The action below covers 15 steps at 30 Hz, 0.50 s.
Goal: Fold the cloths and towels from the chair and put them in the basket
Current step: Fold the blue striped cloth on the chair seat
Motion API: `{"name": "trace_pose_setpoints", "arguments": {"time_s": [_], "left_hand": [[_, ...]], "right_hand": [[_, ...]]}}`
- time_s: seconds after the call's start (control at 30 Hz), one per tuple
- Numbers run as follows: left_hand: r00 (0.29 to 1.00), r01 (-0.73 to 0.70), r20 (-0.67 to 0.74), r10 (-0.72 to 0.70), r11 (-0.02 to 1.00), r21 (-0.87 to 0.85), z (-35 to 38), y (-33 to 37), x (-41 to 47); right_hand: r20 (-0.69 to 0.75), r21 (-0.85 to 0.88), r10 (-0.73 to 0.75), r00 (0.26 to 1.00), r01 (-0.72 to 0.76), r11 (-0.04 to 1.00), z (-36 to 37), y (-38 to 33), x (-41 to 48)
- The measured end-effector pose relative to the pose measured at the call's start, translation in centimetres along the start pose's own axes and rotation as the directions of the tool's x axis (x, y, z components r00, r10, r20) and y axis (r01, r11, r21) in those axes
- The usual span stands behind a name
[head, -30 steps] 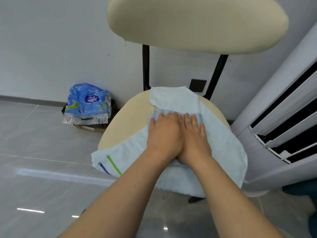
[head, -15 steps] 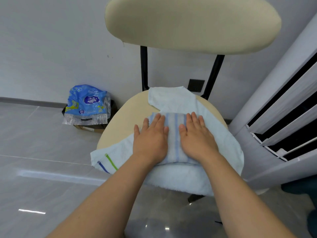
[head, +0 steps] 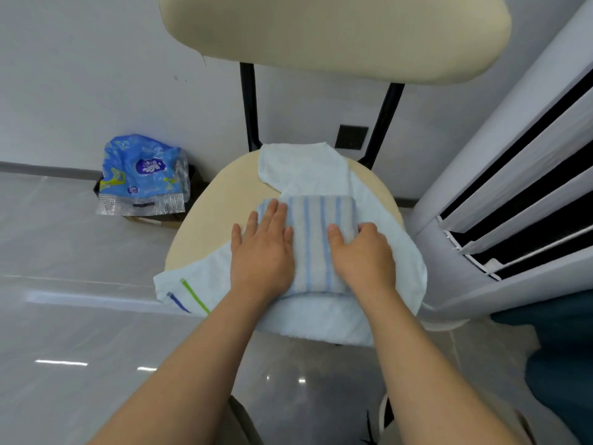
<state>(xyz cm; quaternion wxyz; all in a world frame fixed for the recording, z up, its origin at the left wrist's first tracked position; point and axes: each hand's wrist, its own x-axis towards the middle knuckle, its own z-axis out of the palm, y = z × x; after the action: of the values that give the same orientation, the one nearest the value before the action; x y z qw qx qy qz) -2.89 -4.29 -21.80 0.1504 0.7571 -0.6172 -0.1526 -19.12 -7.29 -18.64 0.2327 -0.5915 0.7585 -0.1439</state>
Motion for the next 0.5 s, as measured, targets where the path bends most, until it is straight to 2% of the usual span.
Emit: {"name": "trace_pose_setpoints", "arguments": {"time_s": [0.1,0.2,0.3,0.4,0.5], "left_hand": [[0.998,0.023,0.053,-0.022,1.0,-0.02,-0.6,0.3,0.1],[0.975,0.139,0.182,-0.125,0.988,-0.061,-3.4,1.2,0.6],[0.948,0.216,0.267,-0.172,0.965,-0.146,-10.9,2.5,1.7],[0.943,0.204,0.331,-0.046,0.863,-0.463,-22.0,3.9,1.9],[0.908,0.237,0.418,0.044,0.767,-0.596,-33.9,5.3,-0.4]], "right_hand": [[0.213,0.278,0.141,0.967,-0.198,0.94,-0.9,-0.4,1.3],[0.305,0.378,0.09,0.948,-0.207,0.902,-3.3,-2.7,0.8],[0.418,0.431,-0.075,0.905,-0.125,0.894,-8.1,-7.1,-1.7],[0.475,0.347,-0.258,0.841,0.091,0.934,-15.0,-12.5,-4.2],[0.573,0.21,-0.392,0.72,0.333,0.919,-22.7,-18.8,-6.6]]}}
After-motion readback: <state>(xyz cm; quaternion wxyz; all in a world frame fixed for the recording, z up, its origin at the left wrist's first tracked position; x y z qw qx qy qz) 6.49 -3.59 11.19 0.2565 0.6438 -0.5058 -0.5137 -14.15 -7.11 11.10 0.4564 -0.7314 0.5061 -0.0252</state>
